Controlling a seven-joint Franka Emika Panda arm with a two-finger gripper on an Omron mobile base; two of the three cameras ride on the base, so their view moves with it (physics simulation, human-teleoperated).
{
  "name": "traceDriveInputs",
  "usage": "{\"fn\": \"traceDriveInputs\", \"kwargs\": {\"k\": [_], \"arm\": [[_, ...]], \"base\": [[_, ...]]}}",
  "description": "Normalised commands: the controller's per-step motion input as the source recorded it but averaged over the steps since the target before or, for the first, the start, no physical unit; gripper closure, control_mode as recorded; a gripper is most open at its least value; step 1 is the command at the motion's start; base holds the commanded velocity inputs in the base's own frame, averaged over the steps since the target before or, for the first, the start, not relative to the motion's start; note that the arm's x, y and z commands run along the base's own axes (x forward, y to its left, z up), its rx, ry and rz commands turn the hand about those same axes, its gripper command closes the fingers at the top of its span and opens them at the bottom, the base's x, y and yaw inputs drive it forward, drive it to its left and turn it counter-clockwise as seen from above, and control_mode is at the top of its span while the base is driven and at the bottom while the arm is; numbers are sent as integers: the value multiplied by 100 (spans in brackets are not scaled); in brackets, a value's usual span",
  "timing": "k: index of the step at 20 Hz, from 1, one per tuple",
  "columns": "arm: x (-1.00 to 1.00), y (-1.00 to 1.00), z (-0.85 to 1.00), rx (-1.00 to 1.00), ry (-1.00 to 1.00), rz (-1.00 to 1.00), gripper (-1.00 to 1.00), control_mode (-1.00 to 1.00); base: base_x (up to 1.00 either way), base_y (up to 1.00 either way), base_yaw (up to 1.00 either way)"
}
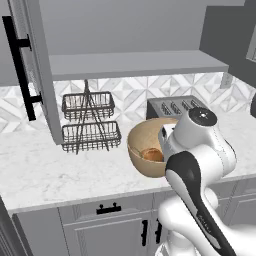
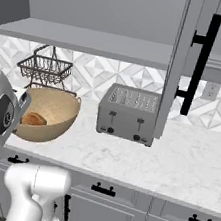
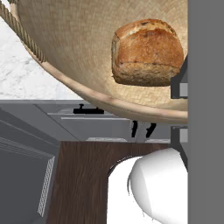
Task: Open the cabinet, pick up the bread from the cabinet and place it in the basket. Then move the basket to the dining counter.
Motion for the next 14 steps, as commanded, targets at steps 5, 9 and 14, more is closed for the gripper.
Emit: {"fn": "traceDriveInputs", "kwargs": {"k": [5,9,14], "arm": [[0,0,0,0,0,0,100,100],[0,0,0,0,0,0,100,100],[0,0,0,0,0,0,100,100]], "base": [[-94,3,-15],[-68,23,-56],[-9,29,-92]]}}
